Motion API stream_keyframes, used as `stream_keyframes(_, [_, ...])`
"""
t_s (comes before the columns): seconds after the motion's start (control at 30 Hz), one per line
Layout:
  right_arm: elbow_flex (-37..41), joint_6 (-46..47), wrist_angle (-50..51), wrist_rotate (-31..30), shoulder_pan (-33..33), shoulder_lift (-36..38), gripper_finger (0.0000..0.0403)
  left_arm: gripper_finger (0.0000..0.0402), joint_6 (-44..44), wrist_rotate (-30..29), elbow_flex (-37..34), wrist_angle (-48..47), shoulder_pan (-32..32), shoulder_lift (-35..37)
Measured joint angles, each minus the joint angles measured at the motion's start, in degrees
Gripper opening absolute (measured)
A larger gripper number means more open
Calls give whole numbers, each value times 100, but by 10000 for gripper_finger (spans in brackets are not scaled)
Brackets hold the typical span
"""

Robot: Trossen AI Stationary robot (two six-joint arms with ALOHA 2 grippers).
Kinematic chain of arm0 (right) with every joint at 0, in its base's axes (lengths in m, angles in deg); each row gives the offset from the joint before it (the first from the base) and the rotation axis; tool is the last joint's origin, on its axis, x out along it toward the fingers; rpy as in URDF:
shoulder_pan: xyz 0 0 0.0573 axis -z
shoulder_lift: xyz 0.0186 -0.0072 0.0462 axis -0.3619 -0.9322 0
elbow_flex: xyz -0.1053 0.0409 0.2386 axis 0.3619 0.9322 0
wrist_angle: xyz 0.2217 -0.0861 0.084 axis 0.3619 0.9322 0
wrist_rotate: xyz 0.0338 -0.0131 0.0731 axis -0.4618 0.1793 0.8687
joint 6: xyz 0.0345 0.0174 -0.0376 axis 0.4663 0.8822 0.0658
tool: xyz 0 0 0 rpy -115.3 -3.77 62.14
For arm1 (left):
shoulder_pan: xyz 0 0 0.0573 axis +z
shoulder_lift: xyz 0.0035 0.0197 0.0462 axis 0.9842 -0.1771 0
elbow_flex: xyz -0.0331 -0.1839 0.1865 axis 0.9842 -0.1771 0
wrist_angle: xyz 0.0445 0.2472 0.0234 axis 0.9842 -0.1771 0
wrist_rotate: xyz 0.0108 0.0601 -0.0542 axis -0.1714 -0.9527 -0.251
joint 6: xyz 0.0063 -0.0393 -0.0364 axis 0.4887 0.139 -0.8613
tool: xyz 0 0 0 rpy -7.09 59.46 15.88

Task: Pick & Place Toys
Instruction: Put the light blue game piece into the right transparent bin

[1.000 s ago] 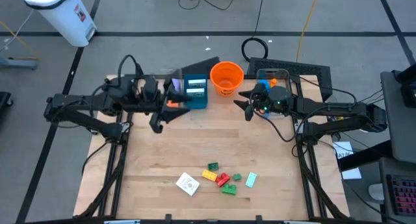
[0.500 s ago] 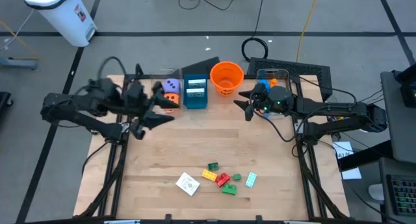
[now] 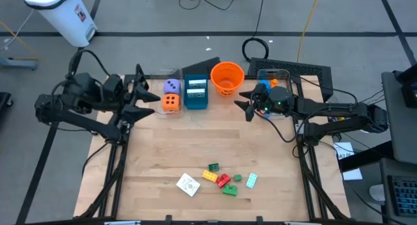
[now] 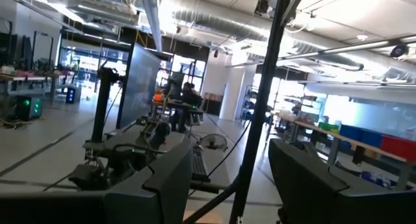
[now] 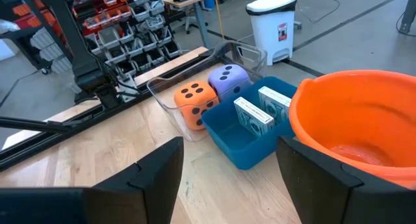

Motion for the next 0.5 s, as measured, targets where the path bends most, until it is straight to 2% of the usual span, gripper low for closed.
stream_keyframes(0.5, [0,-2,0,2,-1,0,238,212,-225,-84,-2,-157,0,58])
